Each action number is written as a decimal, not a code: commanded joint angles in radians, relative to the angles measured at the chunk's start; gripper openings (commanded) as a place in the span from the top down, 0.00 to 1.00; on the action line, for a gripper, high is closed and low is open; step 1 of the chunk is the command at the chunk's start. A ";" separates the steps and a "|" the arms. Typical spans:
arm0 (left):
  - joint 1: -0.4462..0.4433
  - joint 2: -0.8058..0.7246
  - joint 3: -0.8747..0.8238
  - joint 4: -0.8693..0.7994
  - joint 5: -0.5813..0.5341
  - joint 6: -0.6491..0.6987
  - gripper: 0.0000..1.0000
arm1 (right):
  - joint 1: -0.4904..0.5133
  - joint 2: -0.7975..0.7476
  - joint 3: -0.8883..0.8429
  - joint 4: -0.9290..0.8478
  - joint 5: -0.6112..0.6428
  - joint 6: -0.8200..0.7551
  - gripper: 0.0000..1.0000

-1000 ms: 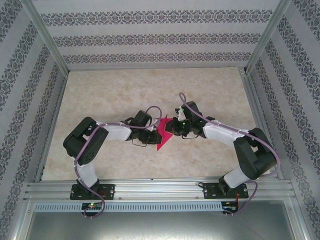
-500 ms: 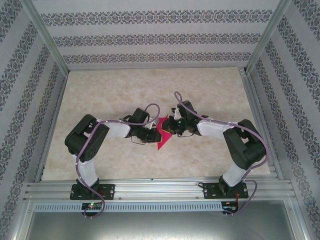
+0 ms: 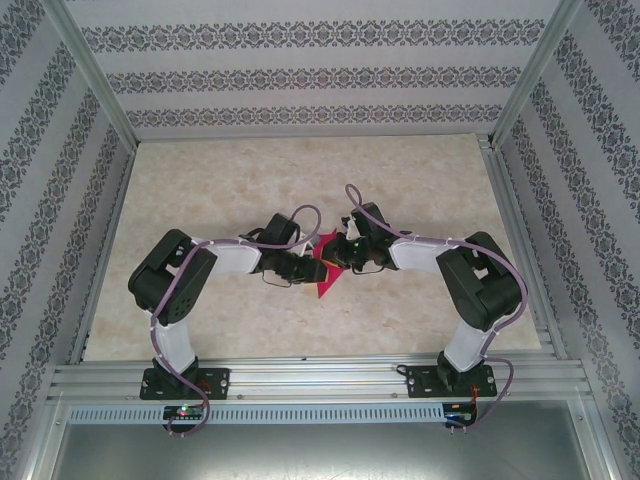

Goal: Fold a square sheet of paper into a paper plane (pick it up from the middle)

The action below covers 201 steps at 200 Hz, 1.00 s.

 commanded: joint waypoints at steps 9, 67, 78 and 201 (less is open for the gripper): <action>-0.005 -0.080 -0.021 -0.053 -0.096 0.024 0.58 | 0.006 0.013 0.027 0.011 0.008 0.004 0.86; -0.100 -0.113 -0.021 -0.094 -0.267 0.023 0.61 | 0.004 0.012 0.028 0.008 0.005 0.005 0.86; -0.111 -0.110 -0.021 -0.094 -0.279 0.025 0.64 | 0.004 0.013 0.031 0.008 0.002 0.005 0.85; -0.141 -0.078 0.002 -0.112 -0.338 0.050 0.87 | 0.003 0.008 0.036 -0.019 -0.002 -0.009 0.85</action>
